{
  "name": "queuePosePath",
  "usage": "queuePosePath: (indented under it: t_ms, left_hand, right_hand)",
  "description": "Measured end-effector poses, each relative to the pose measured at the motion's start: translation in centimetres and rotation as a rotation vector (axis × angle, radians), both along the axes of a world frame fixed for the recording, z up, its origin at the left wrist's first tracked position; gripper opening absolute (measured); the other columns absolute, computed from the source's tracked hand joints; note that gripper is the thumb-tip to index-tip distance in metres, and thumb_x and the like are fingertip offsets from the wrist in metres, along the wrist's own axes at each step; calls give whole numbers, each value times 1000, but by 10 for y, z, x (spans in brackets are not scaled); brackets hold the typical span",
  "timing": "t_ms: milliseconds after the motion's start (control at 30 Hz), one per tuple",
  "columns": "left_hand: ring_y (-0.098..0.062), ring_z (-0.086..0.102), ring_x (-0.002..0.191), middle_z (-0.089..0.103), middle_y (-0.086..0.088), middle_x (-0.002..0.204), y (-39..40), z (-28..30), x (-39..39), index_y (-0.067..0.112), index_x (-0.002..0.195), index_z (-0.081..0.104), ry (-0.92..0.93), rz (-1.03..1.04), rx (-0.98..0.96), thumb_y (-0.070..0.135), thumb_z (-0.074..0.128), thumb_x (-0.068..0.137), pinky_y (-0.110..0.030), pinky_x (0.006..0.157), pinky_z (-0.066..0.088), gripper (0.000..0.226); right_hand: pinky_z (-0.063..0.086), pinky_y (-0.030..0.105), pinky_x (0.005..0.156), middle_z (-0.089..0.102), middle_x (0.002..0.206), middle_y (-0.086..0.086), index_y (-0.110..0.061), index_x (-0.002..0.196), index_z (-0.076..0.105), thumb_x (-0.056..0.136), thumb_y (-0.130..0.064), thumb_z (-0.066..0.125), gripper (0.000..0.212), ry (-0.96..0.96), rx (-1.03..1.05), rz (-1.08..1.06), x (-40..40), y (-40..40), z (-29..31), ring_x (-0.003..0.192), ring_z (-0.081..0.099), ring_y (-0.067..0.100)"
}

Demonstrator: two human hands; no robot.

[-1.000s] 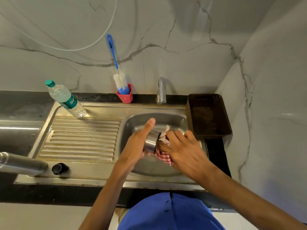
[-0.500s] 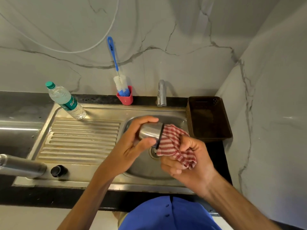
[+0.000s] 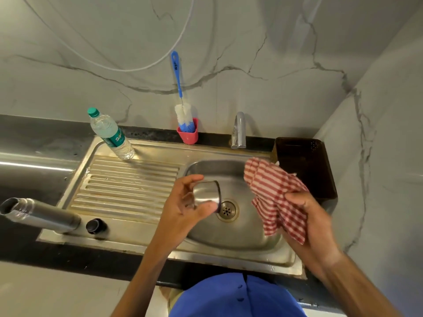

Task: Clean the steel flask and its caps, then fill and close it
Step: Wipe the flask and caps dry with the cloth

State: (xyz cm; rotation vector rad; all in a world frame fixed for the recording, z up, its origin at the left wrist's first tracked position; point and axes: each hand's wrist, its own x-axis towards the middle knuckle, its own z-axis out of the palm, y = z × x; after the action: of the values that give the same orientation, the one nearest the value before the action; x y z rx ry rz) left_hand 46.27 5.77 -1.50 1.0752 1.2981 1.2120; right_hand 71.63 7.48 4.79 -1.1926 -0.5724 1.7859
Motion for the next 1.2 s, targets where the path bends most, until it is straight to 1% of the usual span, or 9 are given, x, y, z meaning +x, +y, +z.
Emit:
queuePosePath:
  t_ms: [100, 333, 433, 567, 767, 900, 1000, 1067, 1200]
  left_hand:
    - [-45, 68, 108, 66, -14, 124, 4, -1, 12, 27, 125, 59, -14, -6, -9, 28, 99, 64, -61, 89, 61, 73]
    - [-10, 76, 100, 77, 11, 114, 13, 5, 40, 29, 128, 70, 302, 65, 39, 25, 101, 68, -36, 86, 64, 68]
    - [-6, 75, 102, 77, 11, 116, 15, 15, 45, 23, 137, 63, 314, 94, 111, 37, 101, 62, -23, 86, 61, 85]
    - [8, 70, 98, 74, 17, 109, 12, 35, 46, 26, 129, 45, 437, 73, 152, 39, 102, 61, -9, 83, 52, 90]
    - [-13, 66, 110, 61, 12, 121, 4, 38, 63, 57, 120, 29, 527, 108, 207, 63, 82, 66, -38, 91, 60, 76]
    - [-21, 68, 120, 60, 12, 129, 7, 35, 66, 50, 126, 33, 194, 52, 239, 43, 95, 65, -40, 96, 60, 88]
    - [-30, 69, 115, 64, -3, 124, 10, 26, 55, 17, 126, 44, 91, 19, 286, 13, 102, 62, -43, 95, 59, 86]
    - [-30, 71, 111, 69, -9, 120, 10, 26, 50, 5, 121, 51, 11, -3, 268, 6, 101, 64, -38, 93, 59, 76]
    - [-24, 75, 107, 75, -8, 116, 7, 31, 56, -3, 121, 60, -64, 4, 265, 26, 86, 81, -30, 91, 60, 56]
  right_hand:
    - [54, 29, 87, 79, 107, -11, -33, 117, 66, 85, -39, 61, 32, -301, 116, 126, -8, -2, 0, 98, 75, 8]
    - [56, 24, 60, 72, 88, -15, -32, 109, 65, 102, -41, 53, 16, -630, 545, 225, -37, -14, -13, 76, 70, 6]
    - [56, 22, 85, 64, 120, -26, -35, 134, 55, 104, -45, 55, 31, -567, 642, 340, -44, -21, -19, 109, 65, -2]
    - [38, 46, 120, 23, 168, -6, -36, 164, 14, 101, -66, 37, 74, -686, 833, 353, -42, -20, -22, 154, 30, 20]
    - [7, 71, 122, 51, 149, -5, -25, 140, 58, 107, -47, 31, 47, -1186, 1099, 205, -45, -11, -19, 148, 38, 11]
    - [8, 69, 123, 53, 144, -12, -29, 132, 61, 103, -49, 40, 40, -1091, 1032, 205, -41, -9, -2, 141, 48, 9]
    - [51, 58, 106, 57, 144, -8, -28, 130, 62, 98, -64, 42, 52, -478, 724, 262, -34, -6, 14, 130, 60, 22]
    - [59, 42, 96, 66, 135, 0, -16, 121, 66, 99, -50, 38, 49, -119, 539, 205, -28, -4, 17, 123, 65, 25]
    - [57, 31, 92, 67, 121, -12, -31, 121, 62, 95, -33, 48, 29, -148, 505, 181, -39, -3, 4, 118, 65, 11]
